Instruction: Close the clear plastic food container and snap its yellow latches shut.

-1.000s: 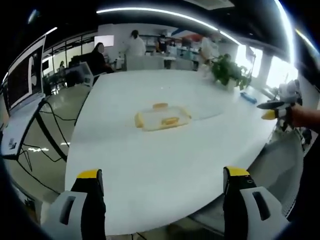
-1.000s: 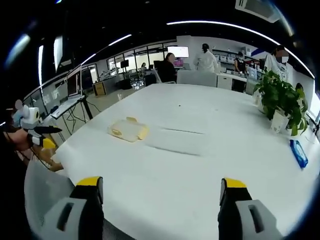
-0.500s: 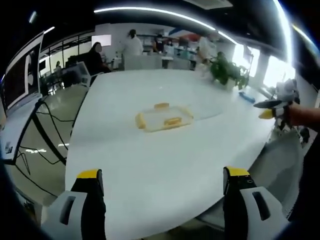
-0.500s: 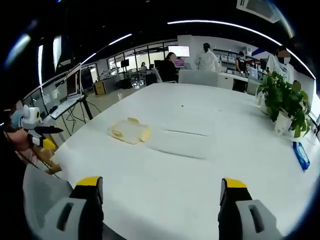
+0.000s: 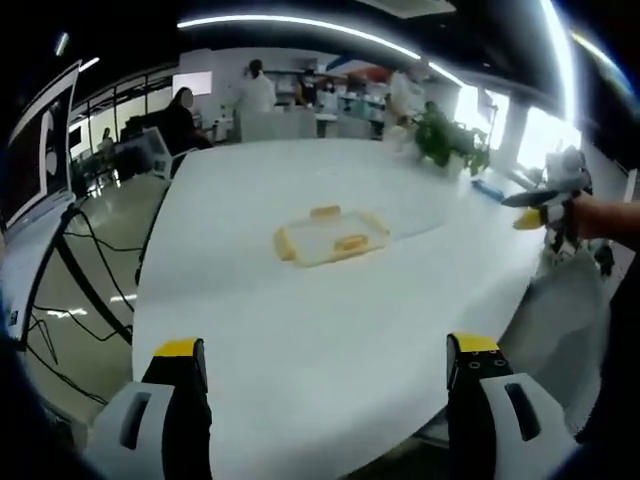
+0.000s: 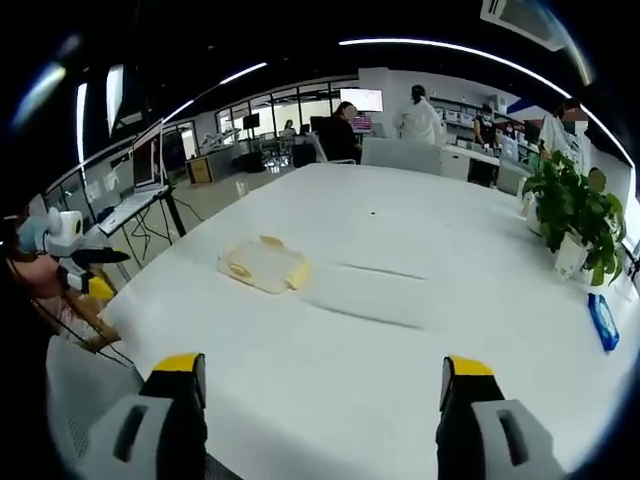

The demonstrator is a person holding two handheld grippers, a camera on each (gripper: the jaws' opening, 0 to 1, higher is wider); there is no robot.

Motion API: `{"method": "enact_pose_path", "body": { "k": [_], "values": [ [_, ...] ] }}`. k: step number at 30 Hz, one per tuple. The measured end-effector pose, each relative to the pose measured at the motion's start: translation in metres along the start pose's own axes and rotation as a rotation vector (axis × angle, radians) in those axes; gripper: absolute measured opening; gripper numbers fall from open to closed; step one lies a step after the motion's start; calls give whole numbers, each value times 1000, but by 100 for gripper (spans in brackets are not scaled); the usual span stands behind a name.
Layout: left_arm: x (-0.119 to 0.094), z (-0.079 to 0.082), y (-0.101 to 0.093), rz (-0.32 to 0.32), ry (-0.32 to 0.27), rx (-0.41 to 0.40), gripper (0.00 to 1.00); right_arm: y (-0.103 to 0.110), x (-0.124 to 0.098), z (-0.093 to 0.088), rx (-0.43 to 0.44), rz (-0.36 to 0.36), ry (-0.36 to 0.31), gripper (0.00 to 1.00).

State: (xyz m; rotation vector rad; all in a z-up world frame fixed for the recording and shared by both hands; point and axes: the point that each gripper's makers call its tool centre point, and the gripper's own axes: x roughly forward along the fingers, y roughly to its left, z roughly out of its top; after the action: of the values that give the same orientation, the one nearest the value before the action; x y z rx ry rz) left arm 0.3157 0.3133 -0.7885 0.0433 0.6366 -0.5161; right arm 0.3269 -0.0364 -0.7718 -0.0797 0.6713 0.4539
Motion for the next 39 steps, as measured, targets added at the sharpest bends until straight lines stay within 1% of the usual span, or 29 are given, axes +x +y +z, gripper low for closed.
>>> {"method": "enact_pose_path", "body": {
  "k": [1, 5, 9, 14, 19, 22, 25, 28, 30, 34, 39],
  "values": [
    [2, 0, 2, -4, 0, 4, 98, 2, 3, 1, -11, -3, 7, 99],
    [11, -1, 10, -21, 6, 41, 99, 7, 8, 11, -10, -9, 10, 98],
    [19, 1, 16, -41, -1, 43, 99, 12, 16, 21, -32, -7, 19, 98],
    [30, 3, 14, -71, -6, 49, 99, 17, 23, 32, -52, 2, 23, 98],
    [41, 6, 11, -85, 8, 79, 99, 21, 32, 44, -80, 28, 19, 98],
    [45, 13, 10, -92, 3, 87, 99, 21, 39, 46, -97, 36, 29, 98],
    [52, 17, 10, -97, -1, 102, 99, 20, 43, 50, -95, 39, 25, 98],
    [58, 21, 11, -103, -1, 100, 99, 23, 46, 53, -94, 49, 29, 98],
    [62, 26, 11, -106, -7, 107, 99, 26, 49, 55, -111, 63, 33, 98],
    [73, 31, 15, -106, -8, 121, 99, 31, 55, 66, -162, 88, 22, 98],
    [79, 39, 19, -107, -5, 134, 99, 30, 65, 74, -215, 114, 28, 98]
  ]
}}
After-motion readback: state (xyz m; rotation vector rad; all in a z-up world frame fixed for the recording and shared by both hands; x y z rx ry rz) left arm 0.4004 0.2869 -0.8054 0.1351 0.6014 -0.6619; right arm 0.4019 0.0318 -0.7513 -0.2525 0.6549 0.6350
